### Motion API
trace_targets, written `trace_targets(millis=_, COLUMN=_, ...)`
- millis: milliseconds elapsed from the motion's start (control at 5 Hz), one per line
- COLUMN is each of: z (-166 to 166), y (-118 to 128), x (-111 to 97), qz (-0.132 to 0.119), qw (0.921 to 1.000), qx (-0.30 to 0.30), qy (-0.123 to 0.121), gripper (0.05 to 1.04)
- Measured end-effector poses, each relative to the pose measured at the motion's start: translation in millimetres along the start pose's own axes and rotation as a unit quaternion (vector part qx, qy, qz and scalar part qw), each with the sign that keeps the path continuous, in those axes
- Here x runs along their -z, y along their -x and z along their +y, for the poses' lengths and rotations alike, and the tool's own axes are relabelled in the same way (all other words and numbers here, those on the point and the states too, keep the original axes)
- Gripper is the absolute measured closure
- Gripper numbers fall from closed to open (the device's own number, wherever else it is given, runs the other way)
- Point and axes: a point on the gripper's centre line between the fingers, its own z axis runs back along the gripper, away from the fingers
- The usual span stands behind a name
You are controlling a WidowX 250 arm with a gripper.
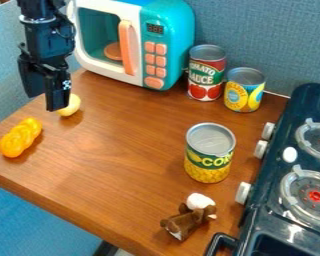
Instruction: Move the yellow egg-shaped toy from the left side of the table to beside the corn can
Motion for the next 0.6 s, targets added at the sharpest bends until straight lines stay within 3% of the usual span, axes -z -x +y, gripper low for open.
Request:
trace_targets(millis=200, z=-1.7, y=0.3, x=9.9, qz=0.013, qw=0.9999, qx=0.001, qy=0.010, gripper=0.082)
trace_targets(millis=400, z=5.7, y=-13.3, x=3.5, qz=-0.025, qw=0.9997, qx=-0.001, qy=-0.005, gripper=0.082)
trace_targets(millis=600, z=23.7, y=-21.8, x=4.7, qz=-0.083, qw=0.9940, qx=-0.060, qy=-0.039, gripper=0.082)
